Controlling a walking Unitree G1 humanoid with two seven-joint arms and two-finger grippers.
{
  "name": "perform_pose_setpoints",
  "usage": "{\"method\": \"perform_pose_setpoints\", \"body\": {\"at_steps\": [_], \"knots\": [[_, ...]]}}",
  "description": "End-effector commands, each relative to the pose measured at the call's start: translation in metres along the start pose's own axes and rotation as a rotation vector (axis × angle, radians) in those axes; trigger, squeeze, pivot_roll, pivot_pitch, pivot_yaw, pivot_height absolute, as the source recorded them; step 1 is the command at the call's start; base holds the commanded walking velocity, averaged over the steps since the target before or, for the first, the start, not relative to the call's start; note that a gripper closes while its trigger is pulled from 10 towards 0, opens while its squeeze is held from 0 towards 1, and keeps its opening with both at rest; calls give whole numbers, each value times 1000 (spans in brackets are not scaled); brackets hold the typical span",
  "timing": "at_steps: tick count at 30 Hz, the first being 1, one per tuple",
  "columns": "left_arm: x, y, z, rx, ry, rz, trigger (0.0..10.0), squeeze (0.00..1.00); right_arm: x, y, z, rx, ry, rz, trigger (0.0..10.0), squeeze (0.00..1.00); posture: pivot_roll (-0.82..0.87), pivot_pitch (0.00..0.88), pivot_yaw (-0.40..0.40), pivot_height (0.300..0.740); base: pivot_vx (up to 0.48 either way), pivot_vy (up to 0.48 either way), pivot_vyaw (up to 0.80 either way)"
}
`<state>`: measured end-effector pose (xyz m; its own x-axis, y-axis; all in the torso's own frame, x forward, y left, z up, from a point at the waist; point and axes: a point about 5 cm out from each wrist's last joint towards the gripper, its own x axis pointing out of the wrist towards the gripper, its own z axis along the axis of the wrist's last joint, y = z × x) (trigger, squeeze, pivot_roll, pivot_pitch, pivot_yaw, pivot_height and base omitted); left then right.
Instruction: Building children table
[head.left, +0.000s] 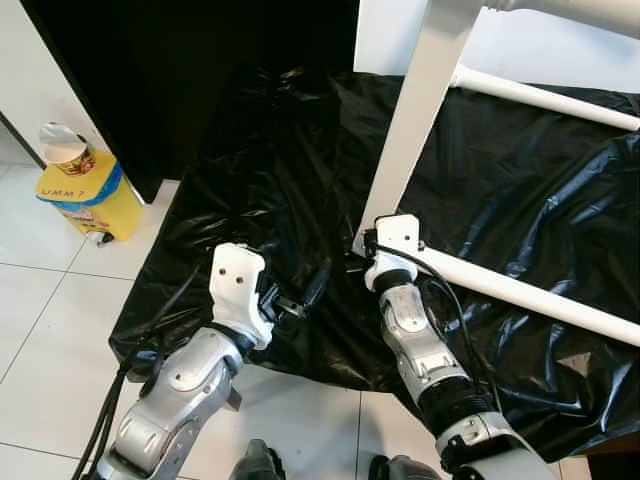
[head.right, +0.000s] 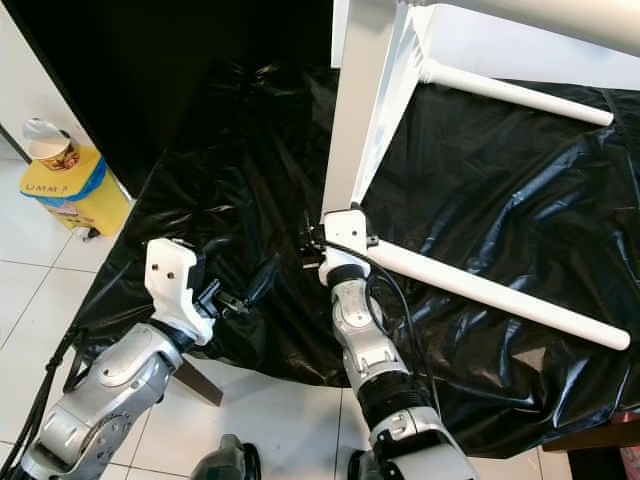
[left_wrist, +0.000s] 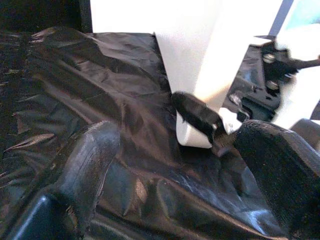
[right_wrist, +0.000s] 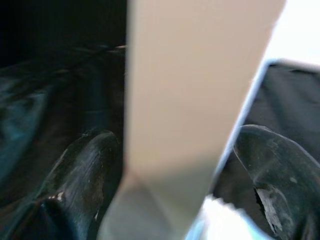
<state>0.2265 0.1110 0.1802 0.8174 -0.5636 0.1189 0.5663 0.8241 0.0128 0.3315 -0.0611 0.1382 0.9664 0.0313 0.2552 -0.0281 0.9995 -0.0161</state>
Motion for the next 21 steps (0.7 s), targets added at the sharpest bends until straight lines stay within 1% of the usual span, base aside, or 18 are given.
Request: {"method": "perform_pose_setpoints", "body": {"at_steps": [1,2,6,8,9,12,21], "knots": [[-3,-7,0,-1,15,-120,10000,0,0,20,4,63,7,-16,10000,0,309,122,-47,740,0,0,0],[-4,-7,0,0,20,-118,10000,0,1,22,4,67,13,-35,10000,0,315,123,-43,740,0,0,0],[-4,-7,0,0,20,-118,10000,0,1,22,4,67,13,-35,10000,0,315,123,-43,740,0,0,0],[-8,-7,0,4,36,-121,10000,0,4,29,4,89,26,-70,10000,0,336,123,-30,740,0,0,0],[-8,-7,0,4,36,-121,10000,0,4,29,4,89,26,-70,10000,0,336,123,-30,740,0,0,0],[-12,-7,2,10,57,-128,10000,0,8,39,7,109,30,-110,10000,0,357,124,-19,740,0,0,0],[-16,-7,5,21,76,-134,10000,0,18,47,15,88,-1,-176,10000,0,393,122,-2,740,0,0,0]]}}
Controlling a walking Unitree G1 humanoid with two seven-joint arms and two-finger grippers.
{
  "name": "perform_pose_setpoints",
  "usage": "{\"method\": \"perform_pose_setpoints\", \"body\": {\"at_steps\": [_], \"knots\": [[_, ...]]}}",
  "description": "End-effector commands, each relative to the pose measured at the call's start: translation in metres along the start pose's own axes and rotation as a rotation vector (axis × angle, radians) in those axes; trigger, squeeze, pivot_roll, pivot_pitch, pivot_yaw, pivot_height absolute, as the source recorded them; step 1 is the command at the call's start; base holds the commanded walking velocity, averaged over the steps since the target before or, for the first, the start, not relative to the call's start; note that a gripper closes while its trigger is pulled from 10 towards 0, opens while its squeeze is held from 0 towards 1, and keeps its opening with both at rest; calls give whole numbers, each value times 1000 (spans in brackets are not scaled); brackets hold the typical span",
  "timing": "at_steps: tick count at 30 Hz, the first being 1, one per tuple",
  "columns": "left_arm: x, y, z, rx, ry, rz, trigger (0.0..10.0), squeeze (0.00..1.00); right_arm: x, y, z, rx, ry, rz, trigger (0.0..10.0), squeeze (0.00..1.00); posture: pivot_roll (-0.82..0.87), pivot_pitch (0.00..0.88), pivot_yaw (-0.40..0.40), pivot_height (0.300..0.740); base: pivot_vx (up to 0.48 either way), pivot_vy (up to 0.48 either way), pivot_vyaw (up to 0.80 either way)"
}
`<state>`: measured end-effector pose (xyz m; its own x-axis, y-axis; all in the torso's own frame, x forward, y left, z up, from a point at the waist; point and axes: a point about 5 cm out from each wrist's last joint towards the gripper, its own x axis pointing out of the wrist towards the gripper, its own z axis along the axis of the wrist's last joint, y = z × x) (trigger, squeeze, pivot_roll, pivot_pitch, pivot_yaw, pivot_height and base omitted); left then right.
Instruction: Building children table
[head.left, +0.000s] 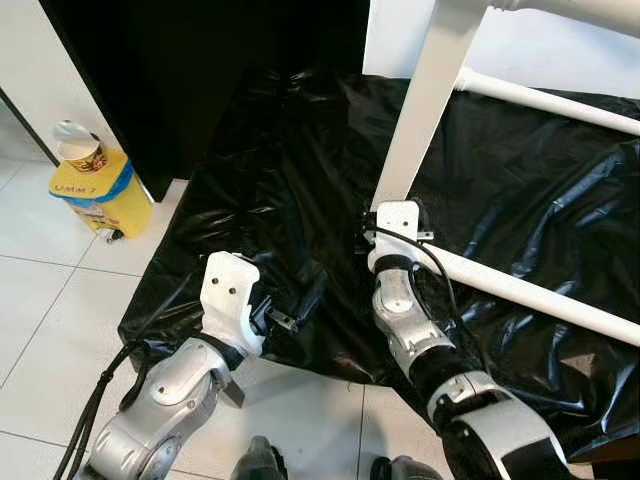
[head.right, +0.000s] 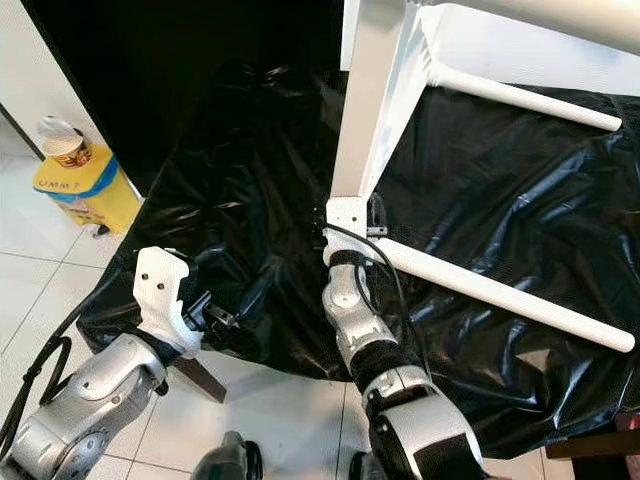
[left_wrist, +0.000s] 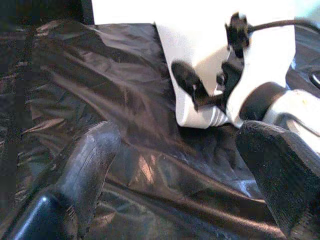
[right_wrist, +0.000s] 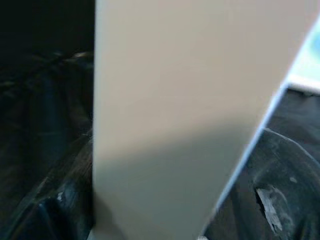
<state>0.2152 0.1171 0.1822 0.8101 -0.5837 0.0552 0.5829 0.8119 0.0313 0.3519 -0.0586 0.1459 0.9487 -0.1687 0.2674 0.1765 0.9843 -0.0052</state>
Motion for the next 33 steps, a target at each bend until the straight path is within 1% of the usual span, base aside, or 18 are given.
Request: {"method": "perform_pose_setpoints", "body": {"at_steps": [1,11,13,16,17,18,20,21,23,24,28,31,33], "knots": [[-4,-6,2,12,16,-114,10000,0,-12,45,16,128,21,25,10000,0,405,123,5,740,0,0,0],[-7,-6,4,17,32,-117,10000,0,-4,52,25,139,12,-1,10000,0,419,126,13,740,0,0,0],[-6,-8,4,13,34,-122,10000,0,0,52,27,166,33,0,10000,0,418,128,17,740,0,0,0],[-6,-9,4,10,35,-125,10000,0,2,52,28,178,35,-7,10000,0,416,129,21,740,0,0,0],[-6,-9,4,9,38,-129,10000,0,4,51,29,190,39,-14,8039,0,415,129,22,740,0,0,0],[-6,-10,4,7,39,-133,10000,0,6,51,31,197,38,-18,4667,0,412,130,25,740,0,0,0],[-6,-10,4,7,39,-133,10000,0,6,51,31,197,38,-18,4667,0,412,130,25,740,0,0,0],[-5,-9,5,8,39,-136,10000,0,8,51,33,203,34,-18,1725,0,409,130,28,740,0,0,0],[-5,-9,5,8,39,-136,10000,0,8,51,33,203,34,-18,1725,0,409,130,28,740,0,0,0],[-4,-10,5,7,37,-140,10000,0,8,51,33,208,30,-12,0,0,407,130,31,740,0,0,0],[-2,-11,7,6,32,-150,10000,0,5,52,30,222,26,16,0,0,398,131,38,740,0,0,0],[-1,-11,8,4,27,-156,10000,0,-2,53,27,236,8,52,0,0,389,133,45,740,0,0,0],[-1,-11,8,4,27,-156,10000,0,-2,53,27,236,8,52,0,0,389,133,45,740,0,0,0]]}}
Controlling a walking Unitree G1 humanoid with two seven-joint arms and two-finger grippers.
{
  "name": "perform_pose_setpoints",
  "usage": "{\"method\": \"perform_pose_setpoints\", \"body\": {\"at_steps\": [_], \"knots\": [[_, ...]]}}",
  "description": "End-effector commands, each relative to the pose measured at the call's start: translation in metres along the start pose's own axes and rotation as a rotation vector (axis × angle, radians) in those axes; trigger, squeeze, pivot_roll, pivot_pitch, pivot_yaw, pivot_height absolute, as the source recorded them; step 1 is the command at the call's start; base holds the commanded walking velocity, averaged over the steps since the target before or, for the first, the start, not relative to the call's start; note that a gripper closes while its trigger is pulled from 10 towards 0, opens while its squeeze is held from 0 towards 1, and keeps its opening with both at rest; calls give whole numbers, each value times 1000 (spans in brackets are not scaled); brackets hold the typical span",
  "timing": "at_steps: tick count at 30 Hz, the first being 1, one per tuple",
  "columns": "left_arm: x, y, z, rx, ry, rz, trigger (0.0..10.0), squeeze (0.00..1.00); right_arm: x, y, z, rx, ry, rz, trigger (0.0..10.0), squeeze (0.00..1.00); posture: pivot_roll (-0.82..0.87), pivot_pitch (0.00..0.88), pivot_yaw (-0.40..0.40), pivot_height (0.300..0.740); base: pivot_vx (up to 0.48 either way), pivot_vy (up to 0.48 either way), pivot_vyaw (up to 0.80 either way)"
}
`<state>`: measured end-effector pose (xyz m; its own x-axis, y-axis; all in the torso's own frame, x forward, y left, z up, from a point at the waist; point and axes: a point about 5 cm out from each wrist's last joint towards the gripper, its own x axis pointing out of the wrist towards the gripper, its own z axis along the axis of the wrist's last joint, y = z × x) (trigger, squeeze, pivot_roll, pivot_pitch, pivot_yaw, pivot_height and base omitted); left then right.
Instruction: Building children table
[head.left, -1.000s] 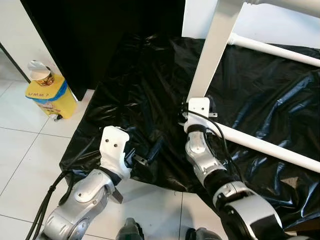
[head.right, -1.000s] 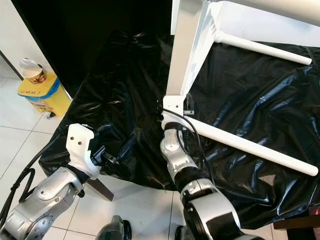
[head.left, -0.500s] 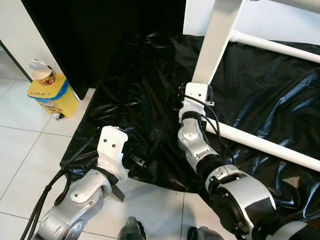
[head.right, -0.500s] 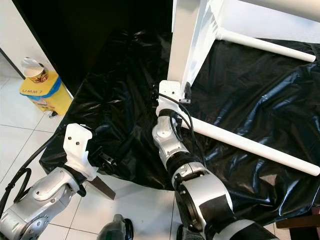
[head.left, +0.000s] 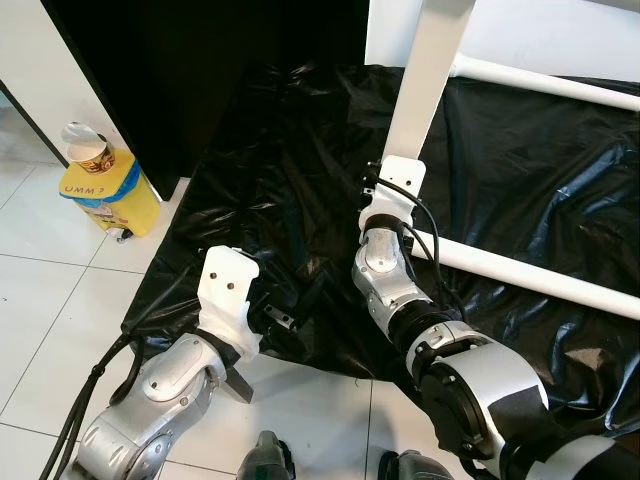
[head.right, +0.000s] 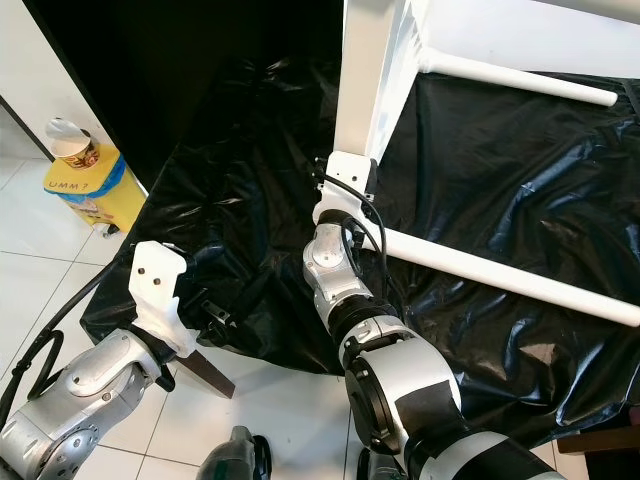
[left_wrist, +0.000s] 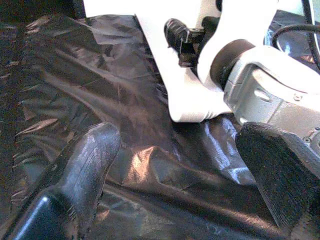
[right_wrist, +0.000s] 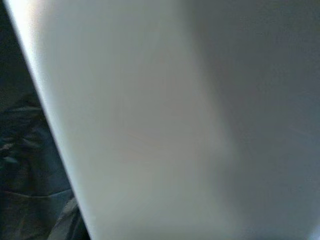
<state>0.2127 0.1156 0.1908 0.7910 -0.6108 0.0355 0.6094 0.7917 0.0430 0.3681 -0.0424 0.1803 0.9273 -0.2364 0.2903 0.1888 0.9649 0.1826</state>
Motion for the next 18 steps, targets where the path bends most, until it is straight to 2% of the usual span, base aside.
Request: {"method": "perform_pose_setpoints", "body": {"at_steps": [1,11,14,18], "knots": [[0,-8,0,-6,6,-124,10000,0,-31,32,-9,70,33,135,0,0,385,134,48,740,0,0,0],[2,-9,1,-11,3,-133,10000,0,-54,35,-7,117,-62,211,0,0,376,139,53,740,0,0,0],[2,-10,2,-14,3,-137,10000,0,-67,25,-6,120,-126,251,0,0,375,144,57,740,0,0,0],[1,-11,2,-16,6,-139,10000,0,-73,17,-6,115,-156,270,0,0,373,148,61,740,0,0,0]]}}
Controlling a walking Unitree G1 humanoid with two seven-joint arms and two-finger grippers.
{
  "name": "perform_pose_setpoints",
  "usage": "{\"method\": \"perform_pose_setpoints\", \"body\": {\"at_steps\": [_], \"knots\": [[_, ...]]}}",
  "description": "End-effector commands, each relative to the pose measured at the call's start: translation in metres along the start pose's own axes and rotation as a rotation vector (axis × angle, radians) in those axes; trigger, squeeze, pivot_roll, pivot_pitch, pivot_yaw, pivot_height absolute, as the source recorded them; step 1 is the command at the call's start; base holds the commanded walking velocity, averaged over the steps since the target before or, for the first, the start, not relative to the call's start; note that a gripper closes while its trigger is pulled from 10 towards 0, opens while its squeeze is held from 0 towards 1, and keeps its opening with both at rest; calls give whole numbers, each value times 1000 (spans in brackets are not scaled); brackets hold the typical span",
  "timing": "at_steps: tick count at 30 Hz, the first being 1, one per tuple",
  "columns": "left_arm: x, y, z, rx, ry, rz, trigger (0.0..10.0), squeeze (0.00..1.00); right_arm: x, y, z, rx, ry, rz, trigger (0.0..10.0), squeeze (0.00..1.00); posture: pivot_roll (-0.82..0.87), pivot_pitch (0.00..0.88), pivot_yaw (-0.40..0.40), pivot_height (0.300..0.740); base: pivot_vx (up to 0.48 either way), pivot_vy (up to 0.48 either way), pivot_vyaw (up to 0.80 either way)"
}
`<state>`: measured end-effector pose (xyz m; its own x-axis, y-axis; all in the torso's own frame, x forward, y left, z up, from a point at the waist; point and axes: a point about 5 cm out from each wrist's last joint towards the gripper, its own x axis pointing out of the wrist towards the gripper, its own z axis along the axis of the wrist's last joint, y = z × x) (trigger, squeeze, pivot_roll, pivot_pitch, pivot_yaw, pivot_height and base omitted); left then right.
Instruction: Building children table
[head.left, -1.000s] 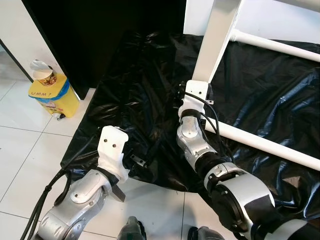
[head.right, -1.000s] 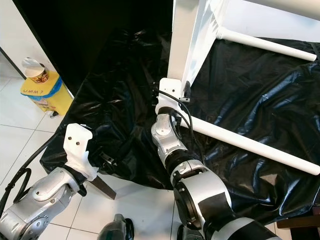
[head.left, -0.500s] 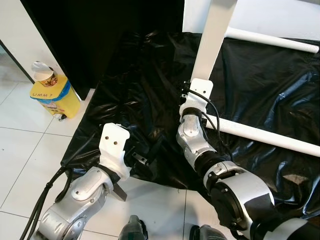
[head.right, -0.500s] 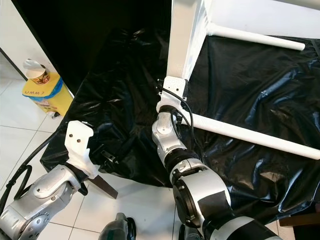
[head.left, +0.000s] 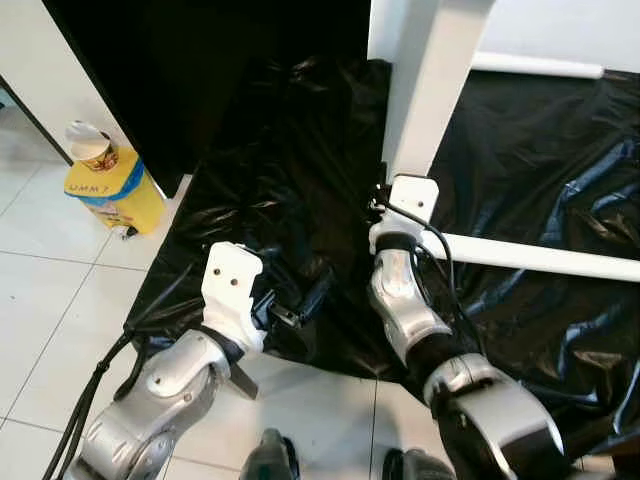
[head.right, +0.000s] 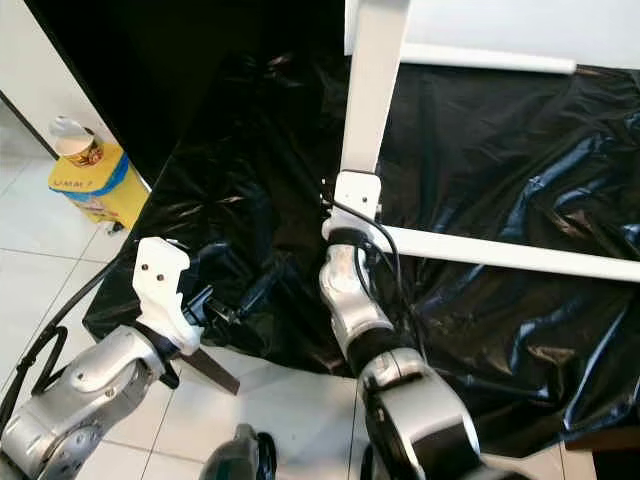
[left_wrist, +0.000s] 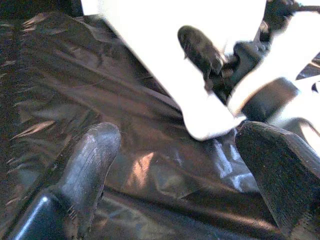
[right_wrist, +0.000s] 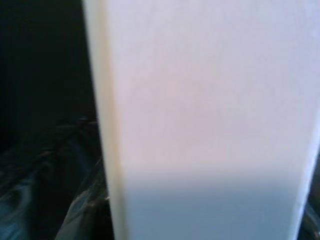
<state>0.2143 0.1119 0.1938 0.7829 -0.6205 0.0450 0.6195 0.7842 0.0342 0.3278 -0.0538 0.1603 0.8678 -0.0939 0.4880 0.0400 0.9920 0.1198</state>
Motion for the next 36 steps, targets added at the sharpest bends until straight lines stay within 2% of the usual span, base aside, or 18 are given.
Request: {"method": "perform_pose_setpoints", "body": {"at_steps": [1,5,10,13,14,16,17,18,19,32,33,36], "knots": [[-2,-9,-1,-8,17,-127,10000,0,-26,44,4,125,24,95,0,0,373,148,61,740,0,0,0],[-3,-9,-1,-10,21,-132,10000,0,-33,35,8,131,-1,108,0,0,369,156,68,740,0,0,0],[-3,-9,-1,-15,29,-147,10000,0,-48,17,15,140,-9,122,0,0,354,164,88,740,0,0,0],[-3,-9,-1,-15,30,-152,10000,0,-50,14,16,139,-5,120,0,0,350,165,91,740,0,0,0],[-3,-9,-1,-16,32,-156,10000,0,-52,12,17,137,1,121,1137,0,347,165,95,740,0,0,0],[-3,-9,-1,-16,32,-156,10000,0,-52,12,17,137,1,121,1137,0,347,165,95,740,0,0,0],[-3,-9,-1,-17,33,-161,10000,0,-53,10,18,132,9,121,10000,0,342,166,98,740,0,0,0],[-3,-10,-1,-18,35,-167,10000,0,-54,8,18,127,14,119,10000,75,336,166,101,740,0,0,0],[-2,-10,-1,-19,36,-172,10000,0,-55,6,19,123,18,120,10000,1000,333,165,100,740,0,0,0],[2,-11,-2,-27,33,-192,10000,0,-61,-5,24,94,46,171,10000,1000,296,151,96,740,0,0,0],[4,-12,-3,-29,32,-199,10000,0,-62,-8,24,78,50,182,10000,0,281,146,94,740,0,0,0],[5,-13,-3,-31,30,-205,10000,0,-64,-11,24,65,54,189,10000,0,279,145,94,740,0,0,0]]}}
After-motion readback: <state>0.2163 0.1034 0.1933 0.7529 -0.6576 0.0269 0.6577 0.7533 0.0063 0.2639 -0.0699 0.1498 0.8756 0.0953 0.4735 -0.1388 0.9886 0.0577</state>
